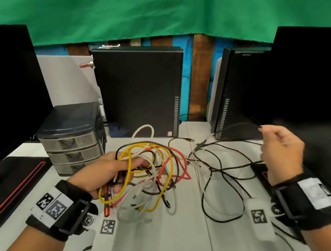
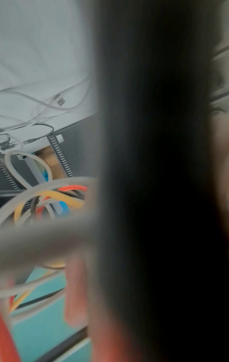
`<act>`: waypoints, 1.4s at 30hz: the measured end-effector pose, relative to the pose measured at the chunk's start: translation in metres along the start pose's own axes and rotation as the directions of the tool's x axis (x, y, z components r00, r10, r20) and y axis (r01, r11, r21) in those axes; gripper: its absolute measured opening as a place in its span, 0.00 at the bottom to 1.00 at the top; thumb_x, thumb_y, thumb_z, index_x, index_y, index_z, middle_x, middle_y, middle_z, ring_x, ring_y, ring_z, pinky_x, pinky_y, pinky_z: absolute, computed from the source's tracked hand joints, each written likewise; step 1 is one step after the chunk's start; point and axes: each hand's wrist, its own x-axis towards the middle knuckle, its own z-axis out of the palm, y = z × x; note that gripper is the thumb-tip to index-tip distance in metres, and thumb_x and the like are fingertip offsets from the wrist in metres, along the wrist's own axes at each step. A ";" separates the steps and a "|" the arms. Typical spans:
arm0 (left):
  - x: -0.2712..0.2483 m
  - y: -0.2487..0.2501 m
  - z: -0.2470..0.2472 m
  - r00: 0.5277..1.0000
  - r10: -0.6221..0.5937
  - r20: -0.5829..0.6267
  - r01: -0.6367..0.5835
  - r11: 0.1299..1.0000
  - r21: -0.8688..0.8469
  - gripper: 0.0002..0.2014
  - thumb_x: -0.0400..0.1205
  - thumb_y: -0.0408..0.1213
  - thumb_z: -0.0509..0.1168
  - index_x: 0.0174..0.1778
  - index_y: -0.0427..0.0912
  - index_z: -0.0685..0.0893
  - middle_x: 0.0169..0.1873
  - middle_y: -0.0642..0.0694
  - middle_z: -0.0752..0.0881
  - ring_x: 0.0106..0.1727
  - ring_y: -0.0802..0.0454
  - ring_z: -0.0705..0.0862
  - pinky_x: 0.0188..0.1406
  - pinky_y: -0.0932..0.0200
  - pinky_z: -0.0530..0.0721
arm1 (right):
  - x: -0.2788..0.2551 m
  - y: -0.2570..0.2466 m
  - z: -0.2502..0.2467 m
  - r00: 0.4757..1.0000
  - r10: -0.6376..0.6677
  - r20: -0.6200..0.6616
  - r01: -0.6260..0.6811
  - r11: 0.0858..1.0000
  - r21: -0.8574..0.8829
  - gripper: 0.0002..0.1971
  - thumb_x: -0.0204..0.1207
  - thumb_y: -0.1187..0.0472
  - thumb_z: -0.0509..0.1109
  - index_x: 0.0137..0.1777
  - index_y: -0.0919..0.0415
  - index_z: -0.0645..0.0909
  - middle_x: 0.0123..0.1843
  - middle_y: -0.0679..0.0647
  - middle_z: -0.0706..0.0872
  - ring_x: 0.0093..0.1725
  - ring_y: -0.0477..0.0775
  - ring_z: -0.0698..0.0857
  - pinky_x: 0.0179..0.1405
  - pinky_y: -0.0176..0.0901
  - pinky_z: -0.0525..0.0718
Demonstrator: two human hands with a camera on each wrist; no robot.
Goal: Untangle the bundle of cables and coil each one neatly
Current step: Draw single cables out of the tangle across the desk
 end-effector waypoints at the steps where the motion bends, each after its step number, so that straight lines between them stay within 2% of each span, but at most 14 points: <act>1: 0.002 0.000 -0.003 0.999 0.025 -0.033 -0.026 0.999 -0.032 0.22 0.67 0.53 0.82 0.48 0.40 0.93 0.25 0.38 0.80 0.20 0.49 0.75 0.21 0.64 0.73 | 0.003 0.000 -0.005 1.000 0.004 -0.006 -0.004 1.000 -0.002 0.11 0.82 0.63 0.66 0.41 0.50 0.86 0.25 0.40 0.80 0.28 0.44 0.75 0.31 0.41 0.73; 3: 0.005 0.005 -0.004 0.992 0.073 -0.100 -0.090 0.980 -0.177 0.15 0.74 0.46 0.78 0.48 0.36 0.92 0.32 0.34 0.86 0.29 0.44 0.83 0.32 0.62 0.79 | 0.003 -0.001 -0.009 1.000 -0.005 0.003 0.005 1.000 -0.013 0.10 0.82 0.64 0.66 0.43 0.50 0.85 0.27 0.43 0.81 0.28 0.44 0.78 0.31 0.42 0.76; 6: 0.003 0.016 -0.004 0.964 0.159 -0.213 -0.232 0.896 -0.379 0.13 0.83 0.40 0.60 0.42 0.37 0.87 0.21 0.46 0.79 0.13 0.57 0.76 0.11 0.69 0.74 | 0.004 -0.001 -0.010 0.997 0.033 0.067 -0.027 0.995 -0.094 0.07 0.83 0.63 0.66 0.54 0.56 0.86 0.41 0.51 0.88 0.41 0.44 0.86 0.47 0.48 0.85; 8: 0.001 0.020 -0.010 0.956 0.227 -0.185 -0.286 0.863 -0.416 0.16 0.83 0.47 0.62 0.36 0.43 0.87 0.24 0.47 0.72 0.15 0.59 0.72 0.11 0.68 0.71 | 0.004 -0.003 -0.010 0.986 0.062 0.154 -0.023 0.970 -0.240 0.13 0.83 0.58 0.69 0.66 0.52 0.84 0.61 0.51 0.87 0.63 0.48 0.84 0.67 0.52 0.81; 10: -0.002 0.022 -0.018 0.951 0.284 -0.125 -0.310 0.847 -0.432 0.16 0.76 0.54 0.75 0.40 0.43 0.86 0.28 0.46 0.73 0.19 0.58 0.75 0.15 0.66 0.73 | -0.003 -0.012 -0.009 0.973 0.020 0.232 0.063 0.937 -0.345 0.17 0.82 0.56 0.71 0.70 0.50 0.82 0.70 0.51 0.81 0.71 0.50 0.78 0.69 0.46 0.77; 14: -0.003 0.023 -0.014 0.942 0.321 -0.097 -0.328 0.828 -0.455 0.33 0.66 0.55 0.83 0.59 0.39 0.81 0.33 0.45 0.81 0.22 0.57 0.79 0.17 0.65 0.77 | -0.034 -0.041 0.002 0.916 -0.084 0.392 0.215 0.928 -0.303 0.10 0.80 0.58 0.73 0.61 0.53 0.86 0.60 0.47 0.87 0.61 0.43 0.83 0.47 0.21 0.76; 17: -0.006 0.025 0.002 0.942 0.310 -0.126 -0.330 0.804 -0.495 0.14 0.81 0.50 0.67 0.51 0.41 0.86 0.30 0.44 0.79 0.18 0.57 0.76 0.14 0.67 0.76 | -0.059 -0.055 0.011 0.831 -0.027 0.556 0.200 0.946 -0.254 0.08 0.80 0.55 0.73 0.57 0.47 0.87 0.54 0.40 0.89 0.58 0.35 0.84 0.50 0.27 0.79; 21: -0.010 0.027 0.025 0.944 0.306 -0.124 -0.324 0.788 -0.524 0.16 0.83 0.47 0.59 0.43 0.43 0.89 0.27 0.43 0.79 0.15 0.56 0.73 0.13 0.66 0.74 | -0.090 -0.059 0.023 0.750 -0.016 0.661 0.140 0.981 -0.135 0.08 0.78 0.57 0.74 0.55 0.47 0.88 0.53 0.40 0.90 0.58 0.39 0.86 0.54 0.37 0.85; 24: -0.009 0.024 0.032 0.948 0.309 -0.070 -0.299 0.797 -0.525 0.13 0.79 0.48 0.68 0.49 0.41 0.88 0.31 0.40 0.81 0.18 0.53 0.77 0.15 0.65 0.78 | -0.102 -0.059 0.027 0.761 -0.061 0.646 0.114 0.993 -0.041 0.11 0.78 0.59 0.75 0.58 0.47 0.87 0.54 0.43 0.90 0.58 0.44 0.87 0.52 0.42 0.87; 30: -0.004 0.017 0.043 0.964 0.255 -0.071 -0.254 0.817 -0.517 0.15 0.84 0.45 0.59 0.46 0.42 0.89 0.31 0.40 0.80 0.18 0.54 0.76 0.17 0.64 0.76 | -0.102 -0.066 0.022 0.799 -0.232 0.555 0.234 0.970 0.069 0.09 0.79 0.61 0.73 0.55 0.46 0.88 0.55 0.43 0.89 0.60 0.45 0.86 0.49 0.29 0.83; 34: -0.001 0.007 0.049 0.977 0.212 -0.004 -0.183 0.833 -0.523 0.17 0.86 0.45 0.58 0.42 0.42 0.90 0.27 0.43 0.77 0.14 0.56 0.71 0.15 0.66 0.69 | -0.101 -0.064 0.022 0.759 -0.325 0.565 0.346 0.935 0.073 0.09 0.80 0.62 0.73 0.56 0.49 0.89 0.56 0.41 0.88 0.59 0.48 0.86 0.47 0.29 0.83; 36: 0.002 0.000 0.053 0.977 0.189 0.100 -0.099 0.815 -0.570 0.13 0.82 0.47 0.66 0.43 0.42 0.89 0.24 0.45 0.75 0.12 0.58 0.70 0.13 0.68 0.65 | -0.104 -0.062 0.024 0.727 -0.335 0.599 0.385 0.922 0.049 0.09 0.80 0.58 0.74 0.58 0.47 0.89 0.56 0.41 0.88 0.55 0.52 0.87 0.44 0.32 0.82; 39: 0.008 -0.013 0.054 0.934 0.217 0.285 0.018 0.766 -0.642 0.13 0.79 0.48 0.74 0.44 0.40 0.87 0.20 0.48 0.75 0.11 0.59 0.71 0.12 0.68 0.69 | -0.108 -0.062 0.025 0.685 -0.380 0.622 0.456 0.889 0.041 0.11 0.77 0.54 0.74 0.56 0.38 0.86 0.46 0.39 0.87 0.44 0.50 0.85 0.39 0.31 0.79; 42: 0.013 -0.017 0.050 0.855 0.321 0.408 0.095 0.676 -0.731 0.17 0.90 0.48 0.59 0.55 0.35 0.82 0.26 0.44 0.79 0.14 0.54 0.69 0.17 0.64 0.71 | -0.103 -0.064 0.023 0.774 -0.341 0.534 0.363 0.929 0.069 0.10 0.80 0.66 0.73 0.51 0.47 0.86 0.41 0.43 0.87 0.39 0.47 0.85 0.38 0.32 0.82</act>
